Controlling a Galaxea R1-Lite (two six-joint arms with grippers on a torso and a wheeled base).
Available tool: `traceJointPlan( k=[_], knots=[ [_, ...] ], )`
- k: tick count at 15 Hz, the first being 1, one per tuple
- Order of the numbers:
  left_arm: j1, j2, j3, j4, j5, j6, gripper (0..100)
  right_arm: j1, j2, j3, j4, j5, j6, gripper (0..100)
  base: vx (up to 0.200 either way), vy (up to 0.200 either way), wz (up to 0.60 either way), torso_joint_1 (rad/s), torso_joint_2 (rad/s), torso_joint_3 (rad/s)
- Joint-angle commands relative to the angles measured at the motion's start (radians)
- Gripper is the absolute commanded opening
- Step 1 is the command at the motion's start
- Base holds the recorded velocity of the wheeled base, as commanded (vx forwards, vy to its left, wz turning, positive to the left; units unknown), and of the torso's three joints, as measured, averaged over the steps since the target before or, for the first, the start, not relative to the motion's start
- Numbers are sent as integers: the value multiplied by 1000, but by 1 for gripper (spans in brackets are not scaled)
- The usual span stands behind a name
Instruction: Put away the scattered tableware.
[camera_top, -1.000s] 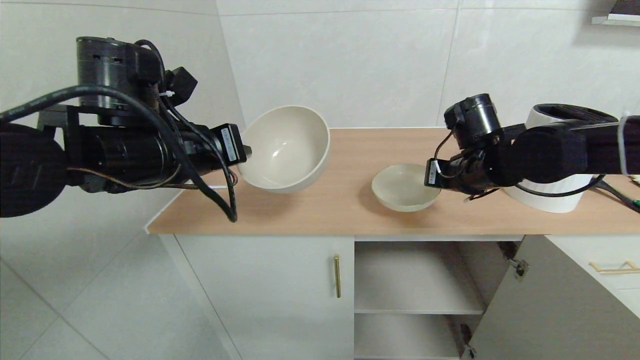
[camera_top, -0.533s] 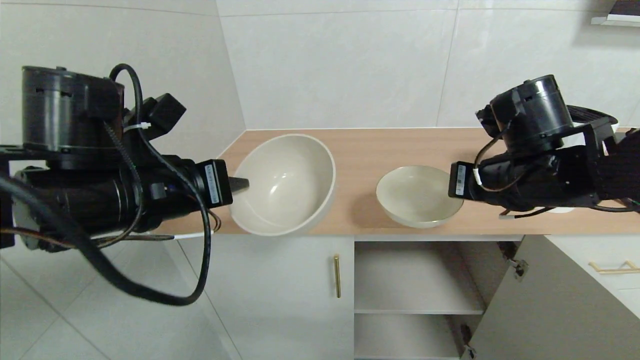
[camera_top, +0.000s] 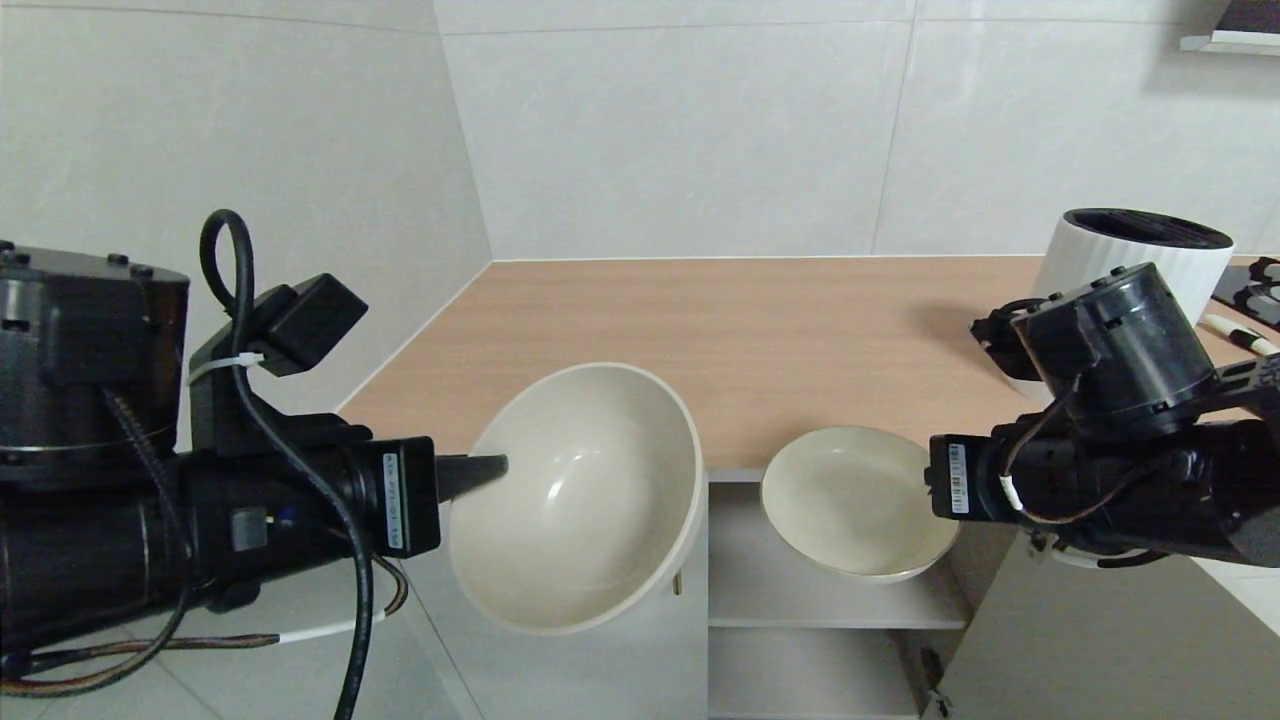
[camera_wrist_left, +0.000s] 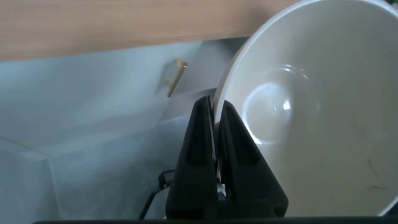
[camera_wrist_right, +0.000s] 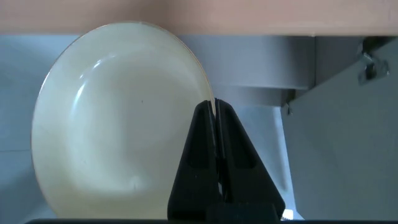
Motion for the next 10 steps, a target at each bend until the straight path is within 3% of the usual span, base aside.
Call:
traceJointPlan(
  k=[1, 10],
  knots=[
    [-4, 9, 4, 1, 1, -2, 0, 2, 3, 10, 1, 1, 0, 0, 0, 0, 0, -95, 266, 183],
    [-4, 32, 6, -2, 1, -2, 0, 4, 67, 20, 1, -1, -2, 0, 0, 0, 0, -145, 454, 299]
  ],
)
